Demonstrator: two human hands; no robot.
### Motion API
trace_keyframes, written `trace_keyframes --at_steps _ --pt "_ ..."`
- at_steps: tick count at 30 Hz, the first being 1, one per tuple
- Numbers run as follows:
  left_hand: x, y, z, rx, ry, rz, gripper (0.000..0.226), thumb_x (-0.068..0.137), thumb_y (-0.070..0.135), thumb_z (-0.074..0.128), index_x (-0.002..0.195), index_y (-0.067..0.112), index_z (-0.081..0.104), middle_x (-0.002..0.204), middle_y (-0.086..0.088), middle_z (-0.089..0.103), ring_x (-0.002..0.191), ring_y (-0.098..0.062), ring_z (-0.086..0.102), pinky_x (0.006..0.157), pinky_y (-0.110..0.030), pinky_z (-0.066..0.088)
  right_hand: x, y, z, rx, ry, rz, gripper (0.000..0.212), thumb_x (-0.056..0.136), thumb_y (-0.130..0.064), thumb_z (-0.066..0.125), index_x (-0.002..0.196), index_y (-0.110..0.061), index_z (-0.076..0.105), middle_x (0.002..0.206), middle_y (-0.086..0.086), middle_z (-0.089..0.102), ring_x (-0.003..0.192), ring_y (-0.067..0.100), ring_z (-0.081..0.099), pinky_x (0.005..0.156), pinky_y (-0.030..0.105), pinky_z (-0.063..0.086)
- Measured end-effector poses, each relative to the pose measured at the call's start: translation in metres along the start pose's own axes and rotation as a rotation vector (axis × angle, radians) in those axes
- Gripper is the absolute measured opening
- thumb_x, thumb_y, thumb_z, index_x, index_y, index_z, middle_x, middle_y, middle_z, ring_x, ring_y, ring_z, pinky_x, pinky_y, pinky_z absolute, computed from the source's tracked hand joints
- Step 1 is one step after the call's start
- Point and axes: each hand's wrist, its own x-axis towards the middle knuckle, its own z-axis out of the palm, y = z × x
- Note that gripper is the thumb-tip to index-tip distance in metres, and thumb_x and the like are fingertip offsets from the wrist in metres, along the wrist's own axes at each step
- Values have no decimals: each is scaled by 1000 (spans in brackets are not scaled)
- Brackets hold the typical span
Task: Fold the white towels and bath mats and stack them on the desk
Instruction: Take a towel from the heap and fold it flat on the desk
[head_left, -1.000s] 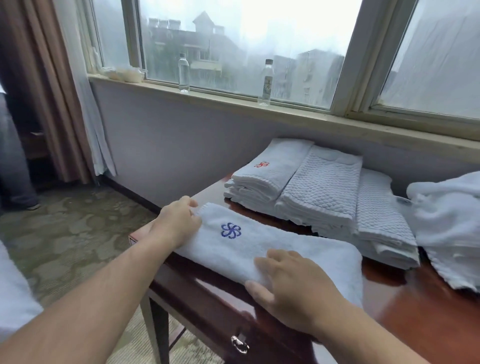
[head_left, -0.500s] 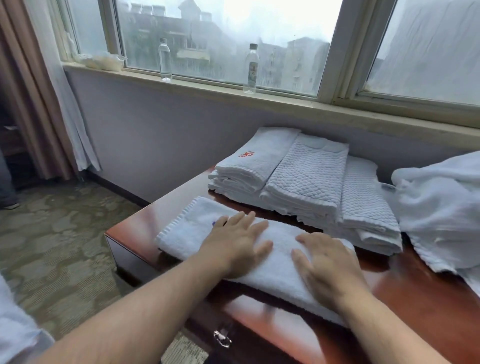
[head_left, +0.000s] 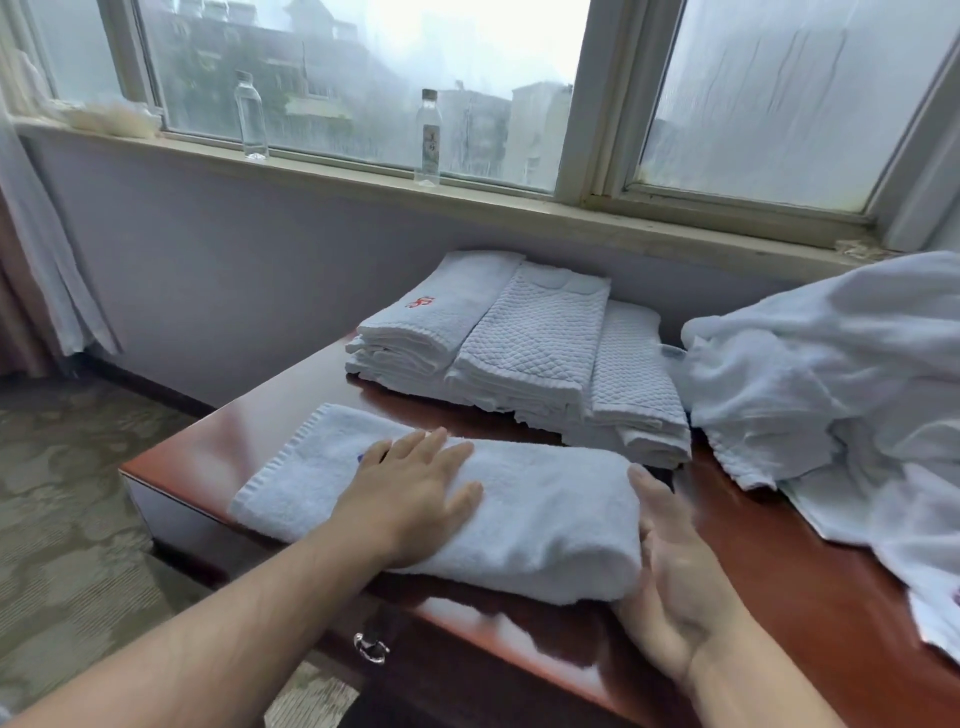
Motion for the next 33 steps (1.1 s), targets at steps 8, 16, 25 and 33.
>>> trace_keyframes --at_steps 8,16,25,33 --pt "-22 29 1 -163 -20 -75 62 100 59 12 157 38 20 169 3 7 155 -18 0 123 -43 -1 -33 36 26 83 -140 -232 76 77 -50 82 136 -8 61 136 18 63 128 34 59 111 49 43" --pt "-43 45 -9 -514 -5 -44 45 106 35 28 144 21 47 154 -3 44 145 -25 33 119 -44 25 -34 48 51 -288 501 -306 31 80 -18 80 108 -13 69 107 4 76 99 20 71 93 39 55" --pt "-46 30 -24 -309 106 -43 83 89 67 55 157 30 25 154 4 44 142 -23 38 111 -36 31 -47 -13 36 -666 151 -672 30 79 -23 65 104 -37 74 102 -7 77 101 10 71 85 37 56" --pt "-18 42 -21 -534 40 72 35 84 58 72 96 25 69 88 12 73 84 -7 67 79 -29 53 -15 -66 1 -601 174 -795 31 78 -13 66 104 -29 72 101 -1 76 98 15 73 77 30 60"
